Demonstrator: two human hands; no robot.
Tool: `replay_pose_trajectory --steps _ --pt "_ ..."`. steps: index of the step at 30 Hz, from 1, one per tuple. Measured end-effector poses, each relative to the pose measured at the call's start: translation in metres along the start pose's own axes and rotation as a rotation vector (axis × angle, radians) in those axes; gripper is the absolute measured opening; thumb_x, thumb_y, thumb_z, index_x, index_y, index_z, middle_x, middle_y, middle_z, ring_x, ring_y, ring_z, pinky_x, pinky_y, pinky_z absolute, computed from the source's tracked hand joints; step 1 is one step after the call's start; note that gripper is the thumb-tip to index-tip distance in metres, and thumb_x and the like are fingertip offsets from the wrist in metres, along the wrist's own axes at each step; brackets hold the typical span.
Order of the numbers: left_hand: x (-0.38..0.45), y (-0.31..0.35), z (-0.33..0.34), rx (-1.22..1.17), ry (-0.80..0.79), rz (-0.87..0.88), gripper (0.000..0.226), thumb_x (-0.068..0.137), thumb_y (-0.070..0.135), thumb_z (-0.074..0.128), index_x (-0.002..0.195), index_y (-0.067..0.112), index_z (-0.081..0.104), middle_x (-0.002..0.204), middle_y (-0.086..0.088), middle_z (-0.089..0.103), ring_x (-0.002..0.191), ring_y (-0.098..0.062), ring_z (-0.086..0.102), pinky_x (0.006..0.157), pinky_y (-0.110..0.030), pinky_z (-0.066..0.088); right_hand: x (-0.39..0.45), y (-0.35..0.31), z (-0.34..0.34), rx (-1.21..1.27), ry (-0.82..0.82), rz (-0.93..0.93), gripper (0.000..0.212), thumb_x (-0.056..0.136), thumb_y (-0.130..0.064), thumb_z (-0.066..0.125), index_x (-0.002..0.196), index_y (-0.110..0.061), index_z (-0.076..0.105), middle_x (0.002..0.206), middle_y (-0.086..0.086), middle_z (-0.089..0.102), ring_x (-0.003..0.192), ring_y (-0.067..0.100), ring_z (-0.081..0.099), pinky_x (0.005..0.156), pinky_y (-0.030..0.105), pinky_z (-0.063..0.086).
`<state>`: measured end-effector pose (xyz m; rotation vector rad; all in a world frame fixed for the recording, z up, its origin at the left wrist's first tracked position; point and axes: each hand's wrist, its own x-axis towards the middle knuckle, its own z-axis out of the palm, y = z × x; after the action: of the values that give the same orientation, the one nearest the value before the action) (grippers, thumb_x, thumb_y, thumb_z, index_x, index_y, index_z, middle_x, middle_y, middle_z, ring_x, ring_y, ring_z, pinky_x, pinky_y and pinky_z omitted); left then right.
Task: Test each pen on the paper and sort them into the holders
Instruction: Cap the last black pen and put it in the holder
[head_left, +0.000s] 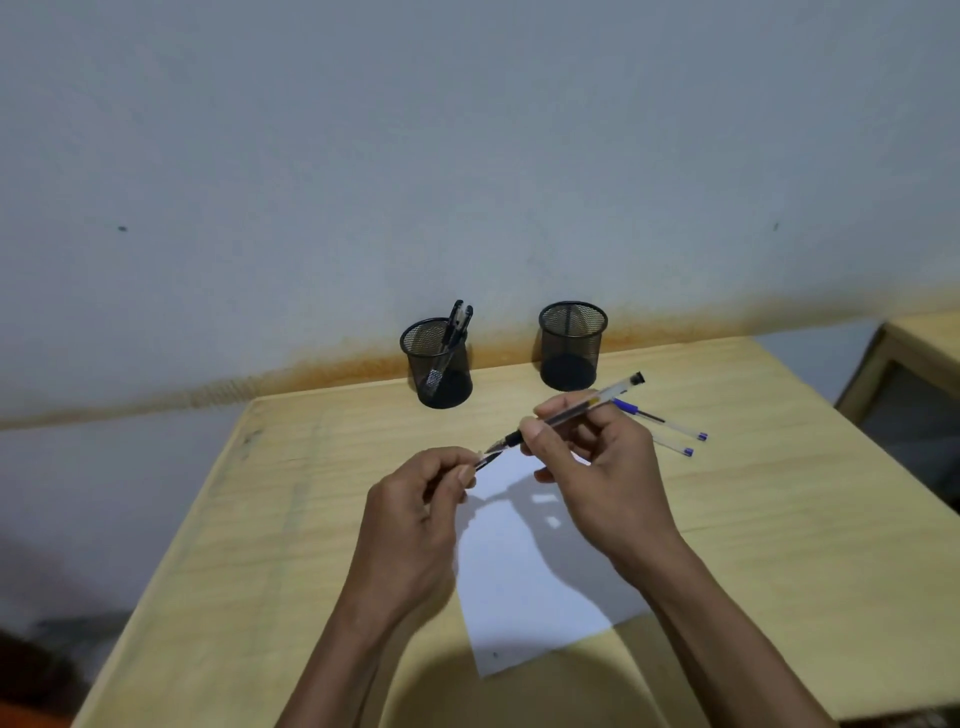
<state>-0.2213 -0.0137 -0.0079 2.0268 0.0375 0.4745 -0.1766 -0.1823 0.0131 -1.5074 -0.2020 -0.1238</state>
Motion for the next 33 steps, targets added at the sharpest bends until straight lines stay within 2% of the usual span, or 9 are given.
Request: replay_pose_trajectory --steps 7,10,17,20,25,27,30,33 --pt "-0.006 0.011 0.001 -0.018 -0.035 0.060 0.019 0.096 0.012 0.059 0.097 0.027 0.071 0.082 0.016 0.069 0.081 -0.010 0.065 0.071 -0.013 0.046 -0.007 0.001 -0.004 -0.031 -0.051 -0.001 0.008 0.090 -0.016 0.076 0.091 -0.020 0.069 0.080 -0.006 0.075 0.083 0.013 0.073 0.071 0.033 0.062" --pt "-0.006 0.013 0.001 -0.043 -0.038 0.063 0.020 0.095 0.012 0.060 0.097 0.029 0.070 0.081 0.016 0.069 0.080 -0.009 0.066 0.071 -0.013 0.047 -0.008 -0.001 -0.002 0.007 -0.084 0.021 0.006 0.091 -0.015 0.075 0.090 -0.018 0.071 0.078 -0.008 0.075 0.084 0.013 0.070 0.065 0.027 0.060" --pt "-0.004 0.016 -0.002 -0.093 -0.044 0.044 0.022 0.095 0.015 0.061 0.091 0.034 0.072 0.074 0.008 0.070 0.071 -0.009 0.065 0.069 -0.020 0.051 -0.007 -0.001 0.004 0.087 -0.073 0.045 0.005 0.090 -0.013 0.076 0.091 -0.015 0.071 0.082 0.005 0.078 0.082 0.013 0.073 0.062 0.021 0.056" --pt "0.002 0.016 -0.003 -0.094 -0.036 0.035 0.022 0.094 0.014 0.063 0.088 0.034 0.072 0.070 0.005 0.070 0.067 -0.009 0.065 0.066 -0.022 0.052 -0.005 0.000 0.008 0.092 -0.050 0.042 0.006 0.090 -0.013 0.076 0.091 -0.015 0.071 0.084 0.012 0.077 0.081 0.016 0.072 0.062 0.023 0.056" --pt "0.012 0.016 -0.007 -0.197 -0.017 -0.007 0.013 0.092 0.015 0.065 0.093 0.022 0.076 0.072 -0.001 0.073 0.067 -0.010 0.066 0.067 -0.020 0.051 0.003 -0.008 0.008 0.110 -0.084 0.060 0.007 0.091 -0.018 0.075 0.097 -0.015 0.071 0.081 0.004 0.079 0.081 0.011 0.074 0.064 0.025 0.058" --pt "0.017 0.016 -0.007 -0.249 -0.001 -0.023 0.011 0.092 0.015 0.066 0.093 0.020 0.076 0.073 -0.004 0.073 0.066 -0.010 0.065 0.067 -0.020 0.051 0.005 -0.012 0.006 0.150 -0.050 0.069 0.010 0.093 -0.019 0.073 0.102 -0.015 0.070 0.081 0.004 0.079 0.080 0.011 0.075 0.062 0.025 0.058" --pt "0.022 0.018 -0.005 -0.302 -0.015 -0.025 0.011 0.091 0.016 0.066 0.093 0.020 0.076 0.074 -0.005 0.073 0.067 -0.011 0.064 0.068 -0.020 0.051 0.008 -0.015 0.001 0.127 0.028 0.054 0.009 0.093 -0.022 0.073 0.097 -0.013 0.072 0.088 0.009 0.078 0.077 0.011 0.074 0.059 0.026 0.057" --pt "0.024 0.022 0.004 -0.295 -0.064 0.002 0.012 0.091 0.014 0.066 0.095 0.019 0.076 0.076 -0.004 0.074 0.069 -0.011 0.066 0.069 -0.019 0.052 0.007 -0.016 -0.005 0.049 0.060 0.042 0.022 0.092 -0.027 0.074 0.093 -0.005 0.072 0.085 0.015 0.075 0.075 0.011 0.074 0.059 0.026 0.058"
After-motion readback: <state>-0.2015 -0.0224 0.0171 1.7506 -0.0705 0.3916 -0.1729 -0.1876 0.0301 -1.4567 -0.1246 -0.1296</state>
